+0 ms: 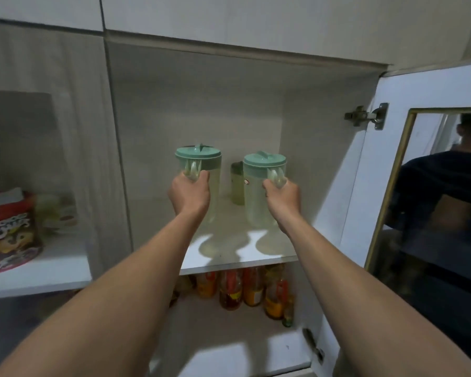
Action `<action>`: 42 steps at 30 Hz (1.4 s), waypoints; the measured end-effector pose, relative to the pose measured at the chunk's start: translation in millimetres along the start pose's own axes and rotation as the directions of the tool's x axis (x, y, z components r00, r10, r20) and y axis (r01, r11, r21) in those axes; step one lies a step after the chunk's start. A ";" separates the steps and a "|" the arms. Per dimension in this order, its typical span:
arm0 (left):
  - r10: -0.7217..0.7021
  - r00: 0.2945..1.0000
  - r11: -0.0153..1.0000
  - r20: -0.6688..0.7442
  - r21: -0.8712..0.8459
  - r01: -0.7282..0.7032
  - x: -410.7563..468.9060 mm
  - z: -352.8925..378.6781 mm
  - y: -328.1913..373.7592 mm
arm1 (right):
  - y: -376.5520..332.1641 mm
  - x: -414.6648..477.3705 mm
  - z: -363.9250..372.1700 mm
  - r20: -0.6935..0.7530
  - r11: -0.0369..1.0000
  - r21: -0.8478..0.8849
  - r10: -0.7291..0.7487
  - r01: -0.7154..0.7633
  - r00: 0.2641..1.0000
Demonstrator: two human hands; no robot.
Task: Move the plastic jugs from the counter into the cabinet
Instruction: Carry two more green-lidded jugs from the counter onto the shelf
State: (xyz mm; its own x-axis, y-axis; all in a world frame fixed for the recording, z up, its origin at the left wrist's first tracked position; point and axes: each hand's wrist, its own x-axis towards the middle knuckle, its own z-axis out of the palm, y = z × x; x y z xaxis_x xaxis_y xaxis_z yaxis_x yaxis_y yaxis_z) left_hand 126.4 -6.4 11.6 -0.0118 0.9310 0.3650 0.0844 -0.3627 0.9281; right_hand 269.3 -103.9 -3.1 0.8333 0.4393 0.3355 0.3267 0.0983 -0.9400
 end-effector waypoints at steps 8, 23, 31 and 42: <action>-0.029 0.998 0.999 -0.057 0.034 0.031 74.2 59.1 -40.7 | 45.5 76.8 62.1 0.044 0.998 0.033 0.050 -0.051 0.998; 0.010 0.987 0.987 -0.159 0.162 0.016 197.9 160.6 -152.3 | 161.2 198.6 200.0 0.212 0.994 0.103 0.004 -0.027 0.977; -0.053 0.990 0.985 -0.134 0.158 0.074 228.6 191.8 -190.9 | 188.6 236.4 245.5 0.220 0.999 0.050 -0.014 0.003 0.975; -0.121 0.982 0.977 -0.142 0.158 0.143 262.1 209.5 -211.8 | 203.3 273.5 273.3 0.234 0.996 0.083 -0.035 0.016 0.972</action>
State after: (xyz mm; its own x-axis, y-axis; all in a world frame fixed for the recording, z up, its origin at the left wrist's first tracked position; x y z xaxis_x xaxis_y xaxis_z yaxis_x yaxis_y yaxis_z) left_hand 314.2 323.2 -104.9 -0.1633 0.9525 0.2571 0.2381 -0.2149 0.9472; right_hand 441.8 280.3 -119.3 0.6938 0.6324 0.3445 0.3018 0.1791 -0.9364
